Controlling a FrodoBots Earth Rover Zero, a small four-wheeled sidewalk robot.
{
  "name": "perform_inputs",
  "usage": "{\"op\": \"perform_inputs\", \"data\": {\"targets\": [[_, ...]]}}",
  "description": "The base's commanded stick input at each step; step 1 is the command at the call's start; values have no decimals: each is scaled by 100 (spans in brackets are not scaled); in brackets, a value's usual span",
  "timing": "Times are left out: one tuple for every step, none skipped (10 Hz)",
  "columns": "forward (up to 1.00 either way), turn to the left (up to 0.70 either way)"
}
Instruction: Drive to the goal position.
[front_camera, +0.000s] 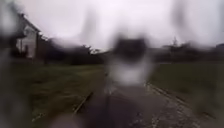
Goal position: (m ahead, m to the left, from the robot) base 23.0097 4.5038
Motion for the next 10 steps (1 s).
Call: {"op": "perform_inputs", "data": {"targets": [[70, 0], [70, 0], [70, 0], [70, 0], [70, 0], [70, 0], [70, 0], [70, 0], [70, 0], [70, 0]]}}
